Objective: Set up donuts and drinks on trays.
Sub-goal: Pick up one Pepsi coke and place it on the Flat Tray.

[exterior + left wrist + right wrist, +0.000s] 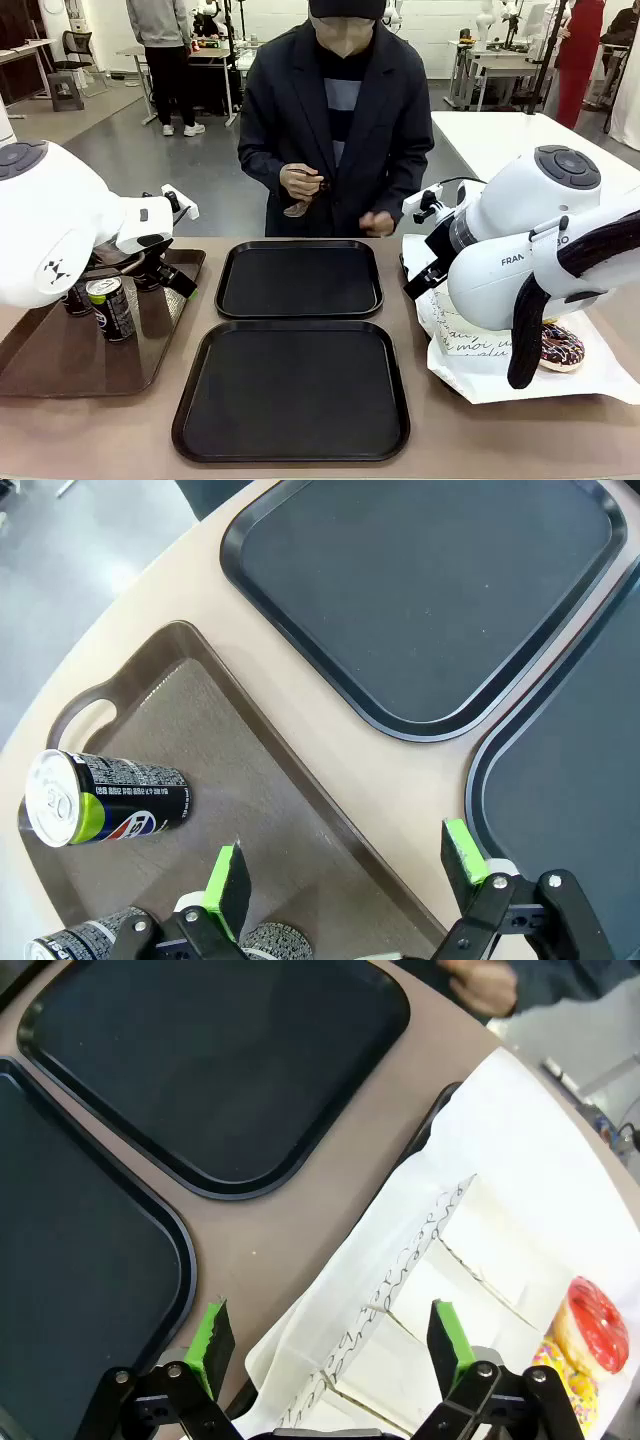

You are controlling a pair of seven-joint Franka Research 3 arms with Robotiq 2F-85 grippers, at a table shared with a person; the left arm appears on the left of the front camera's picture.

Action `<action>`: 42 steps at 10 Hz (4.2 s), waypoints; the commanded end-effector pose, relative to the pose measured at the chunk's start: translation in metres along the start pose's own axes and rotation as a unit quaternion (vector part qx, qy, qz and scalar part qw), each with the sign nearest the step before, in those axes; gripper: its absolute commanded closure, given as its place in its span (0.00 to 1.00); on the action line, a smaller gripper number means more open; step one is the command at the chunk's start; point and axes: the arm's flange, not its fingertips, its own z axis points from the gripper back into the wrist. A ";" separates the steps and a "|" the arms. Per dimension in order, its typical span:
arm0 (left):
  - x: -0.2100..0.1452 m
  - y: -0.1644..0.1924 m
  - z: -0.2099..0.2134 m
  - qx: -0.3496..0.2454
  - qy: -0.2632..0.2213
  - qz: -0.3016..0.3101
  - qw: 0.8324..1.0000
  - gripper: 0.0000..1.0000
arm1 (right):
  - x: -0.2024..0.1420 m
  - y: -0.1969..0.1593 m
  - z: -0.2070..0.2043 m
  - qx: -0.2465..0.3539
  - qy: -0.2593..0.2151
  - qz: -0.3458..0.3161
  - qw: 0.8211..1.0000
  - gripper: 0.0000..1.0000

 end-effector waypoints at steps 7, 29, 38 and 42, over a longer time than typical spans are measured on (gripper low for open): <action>0.000 0.000 0.000 0.000 0.000 0.000 1.000 0.00 | 0.000 0.000 0.000 0.000 0.000 0.000 1.000 0.00; -0.045 -0.003 0.177 -0.250 -0.006 -0.049 0.967 0.00 | -0.074 -0.017 0.150 0.318 0.083 -0.052 0.943 0.00; -0.178 0.151 0.174 -0.487 -0.203 0.206 0.824 0.00 | -0.272 -0.195 0.157 0.492 -0.046 -0.391 0.776 0.00; -0.225 0.182 0.173 -0.447 -0.187 0.281 0.828 0.00 | -0.335 -0.218 0.168 0.479 -0.100 -0.474 0.732 0.00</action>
